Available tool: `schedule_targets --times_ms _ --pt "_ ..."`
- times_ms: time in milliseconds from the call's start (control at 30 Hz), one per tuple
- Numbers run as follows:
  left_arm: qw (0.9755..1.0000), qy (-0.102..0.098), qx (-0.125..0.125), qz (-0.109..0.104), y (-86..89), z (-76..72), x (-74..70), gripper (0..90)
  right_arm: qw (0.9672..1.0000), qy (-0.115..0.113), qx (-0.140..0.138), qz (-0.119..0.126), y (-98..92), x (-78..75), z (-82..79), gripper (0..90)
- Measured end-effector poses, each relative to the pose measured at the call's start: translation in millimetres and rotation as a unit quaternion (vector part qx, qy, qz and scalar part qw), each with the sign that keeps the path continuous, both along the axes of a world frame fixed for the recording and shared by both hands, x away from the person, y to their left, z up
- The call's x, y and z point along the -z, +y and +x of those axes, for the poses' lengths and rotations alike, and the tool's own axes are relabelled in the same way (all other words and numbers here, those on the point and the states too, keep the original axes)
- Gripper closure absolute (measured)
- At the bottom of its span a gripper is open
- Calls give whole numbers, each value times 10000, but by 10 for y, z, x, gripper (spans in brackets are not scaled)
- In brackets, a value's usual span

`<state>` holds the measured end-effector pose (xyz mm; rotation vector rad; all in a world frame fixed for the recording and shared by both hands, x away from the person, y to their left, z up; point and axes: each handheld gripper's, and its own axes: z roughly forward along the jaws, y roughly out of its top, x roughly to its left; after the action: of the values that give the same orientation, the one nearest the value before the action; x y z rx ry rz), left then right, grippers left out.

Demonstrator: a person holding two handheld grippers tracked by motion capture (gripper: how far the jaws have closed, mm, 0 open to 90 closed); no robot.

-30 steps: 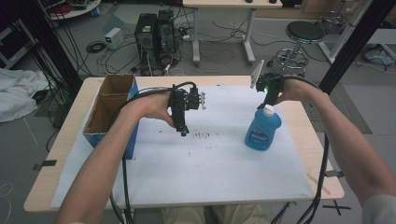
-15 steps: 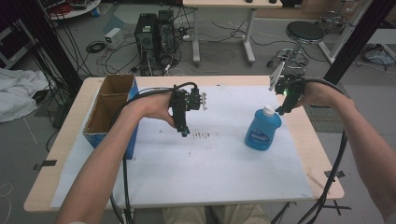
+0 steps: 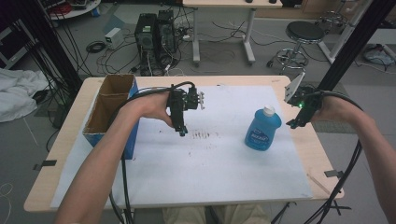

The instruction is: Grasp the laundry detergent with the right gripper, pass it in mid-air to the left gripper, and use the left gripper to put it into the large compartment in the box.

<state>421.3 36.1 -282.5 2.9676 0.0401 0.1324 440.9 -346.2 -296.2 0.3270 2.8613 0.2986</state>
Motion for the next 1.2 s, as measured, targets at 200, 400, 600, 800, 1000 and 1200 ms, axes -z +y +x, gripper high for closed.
schedule_targets --times_ms 200,400,600,800,1000,1200 --pt "10000 -7 23 -20 -27 -9 3 118 9998 127 44 149 -21 51 -147 135" --pt "10000 -23 26 -30 -25 -7 0 118 9976 260 54 644 44 93 -281 135" --pt "10000 -44 39 -23 -11 -17 -13 118 9929 331 142 1130 116 135 -339 135" --pt "10000 -47 13 -68 7 -35 -3 118 9870 311 304 1547 191 208 -339 135" --pt "10000 -34 23 -55 23 -34 7 118 9828 270 400 1783 269 295 -340 135" --pt "10000 -19 26 -44 20 -30 10 118 9794 312 424 1947 326 368 -341 135"
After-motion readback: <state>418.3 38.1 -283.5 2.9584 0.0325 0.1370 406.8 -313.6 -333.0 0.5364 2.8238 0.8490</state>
